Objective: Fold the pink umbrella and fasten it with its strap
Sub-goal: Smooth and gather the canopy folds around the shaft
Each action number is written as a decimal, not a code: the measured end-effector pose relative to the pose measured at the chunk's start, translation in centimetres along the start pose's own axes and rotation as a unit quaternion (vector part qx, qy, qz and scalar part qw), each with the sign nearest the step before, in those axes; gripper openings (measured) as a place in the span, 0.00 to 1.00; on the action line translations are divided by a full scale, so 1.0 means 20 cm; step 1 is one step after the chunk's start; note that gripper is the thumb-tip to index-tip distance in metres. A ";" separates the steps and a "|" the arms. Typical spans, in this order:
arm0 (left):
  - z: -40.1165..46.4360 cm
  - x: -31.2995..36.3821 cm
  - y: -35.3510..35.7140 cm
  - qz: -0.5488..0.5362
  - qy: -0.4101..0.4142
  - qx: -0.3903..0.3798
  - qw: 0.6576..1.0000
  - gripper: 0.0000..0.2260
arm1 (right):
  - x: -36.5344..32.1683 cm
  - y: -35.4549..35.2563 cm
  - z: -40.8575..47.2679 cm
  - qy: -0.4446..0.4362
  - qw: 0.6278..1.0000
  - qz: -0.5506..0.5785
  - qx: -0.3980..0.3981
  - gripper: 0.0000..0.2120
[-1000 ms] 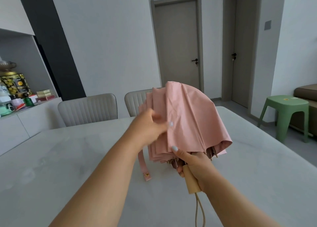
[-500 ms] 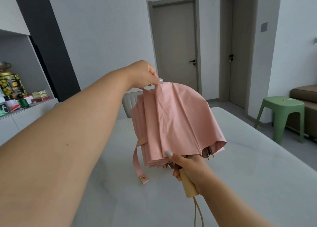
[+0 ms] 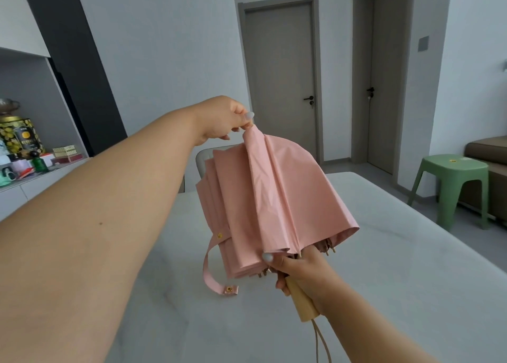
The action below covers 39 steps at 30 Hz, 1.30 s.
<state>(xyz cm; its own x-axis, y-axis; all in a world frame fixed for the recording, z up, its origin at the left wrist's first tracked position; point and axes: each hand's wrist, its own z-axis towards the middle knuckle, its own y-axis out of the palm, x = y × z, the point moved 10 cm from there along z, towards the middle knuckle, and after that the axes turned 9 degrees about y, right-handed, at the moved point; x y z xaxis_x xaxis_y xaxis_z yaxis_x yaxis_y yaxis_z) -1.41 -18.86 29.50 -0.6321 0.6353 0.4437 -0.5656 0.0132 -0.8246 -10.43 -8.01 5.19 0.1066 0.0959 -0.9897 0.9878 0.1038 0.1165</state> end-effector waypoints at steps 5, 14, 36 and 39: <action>-0.04 -0.04 0.04 -0.044 -0.041 -0.037 0.998 0.09 | 0.00 0.00 0.00 -0.006 1.000 0.002 -0.002 0.22; -0.08 -0.04 0.09 -0.260 -0.046 -0.037 0.964 0.07 | 0.02 -0.01 0.02 -0.005 1.000 0.009 -0.003 0.23; -0.04 0.01 -0.03 -0.155 0.039 -0.010 0.987 0.08 | 0.00 -0.02 0.01 -0.014 1.000 0.016 -0.013 0.23; -0.06 0.01 -0.04 -0.106 0.030 -0.016 0.994 0.11 | 0.00 -0.02 0.01 -0.011 1.000 0.007 -0.011 0.23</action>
<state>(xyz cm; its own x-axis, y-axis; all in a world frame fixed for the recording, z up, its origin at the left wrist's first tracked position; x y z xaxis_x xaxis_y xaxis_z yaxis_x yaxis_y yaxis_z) -0.51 -17.85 29.77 -0.4681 0.6600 0.5877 -0.6651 0.1748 -0.7260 -10.83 -8.18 5.14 0.1238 0.0752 -0.9895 0.9833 0.1249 0.1326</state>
